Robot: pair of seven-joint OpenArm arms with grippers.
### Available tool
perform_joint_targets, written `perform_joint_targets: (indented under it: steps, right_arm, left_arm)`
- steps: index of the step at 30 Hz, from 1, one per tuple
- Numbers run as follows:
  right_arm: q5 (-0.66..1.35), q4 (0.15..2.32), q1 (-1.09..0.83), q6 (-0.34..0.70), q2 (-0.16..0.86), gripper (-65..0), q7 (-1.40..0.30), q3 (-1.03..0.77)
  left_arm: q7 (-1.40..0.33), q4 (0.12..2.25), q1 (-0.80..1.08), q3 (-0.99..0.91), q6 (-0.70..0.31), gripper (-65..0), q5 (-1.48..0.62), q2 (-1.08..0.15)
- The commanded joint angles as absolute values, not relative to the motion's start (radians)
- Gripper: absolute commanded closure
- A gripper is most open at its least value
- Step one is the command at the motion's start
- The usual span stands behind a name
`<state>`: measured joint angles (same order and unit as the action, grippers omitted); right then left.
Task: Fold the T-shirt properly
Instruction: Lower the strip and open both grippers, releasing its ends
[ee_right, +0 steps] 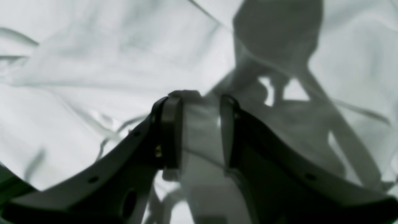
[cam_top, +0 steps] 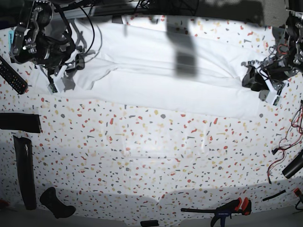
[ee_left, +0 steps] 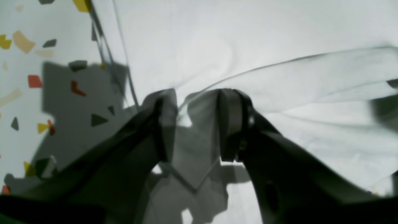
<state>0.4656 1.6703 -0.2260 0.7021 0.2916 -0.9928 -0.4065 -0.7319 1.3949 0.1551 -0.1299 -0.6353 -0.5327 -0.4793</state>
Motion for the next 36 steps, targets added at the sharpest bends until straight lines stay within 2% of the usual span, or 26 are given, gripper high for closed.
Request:
perform_joint_targets:
  steps: [1,6,14,22,28,33,36]
  right_arm:
    - [0.443,1.644,-0.21,0.698,0.293,-21.0,-0.968,-0.412]
    - [0.441,1.43,-0.119,0.698,0.291,-21.0,-0.923,-0.411]
    - [0.441,1.198,0.099,0.698,0.291,-21.0,-0.923,-0.411]
    - [0.439,1.18,0.228,0.698,0.291,-21.0,-0.93,-0.411]
    - [0.427,1.18,0.289,0.698,0.292,-21.0,-0.978,-0.411]
    - [0.575,1.206,0.294,0.698,0.312,-21.0,-1.121,-0.412]
    - [0.63,1.242,0.294,0.698,0.334,-21.0,-1.136,-0.412]
  left_arm:
    - [-0.78,1.389,0.16,-0.13,-0.617,-22.3,-0.493,-0.487]
    - [-0.741,1.383,0.134,-0.13,-0.617,-21.2,-0.374,-0.465]
    - [-0.731,1.255,0.0,-0.129,-0.617,-20.0,-0.366,-0.466]
    - [-0.714,1.011,-0.204,-0.129,-0.621,-20.1,-0.367,-0.466]
    - [-0.742,1.01,-0.25,-0.129,-0.62,-20.1,-0.382,-0.466]
    - [-0.868,1.063,-0.249,-0.129,-0.644,-20.3,-0.544,-0.467]
    - [-0.873,1.114,-0.25,-0.129,-0.643,-20.3,-0.572,-0.468]
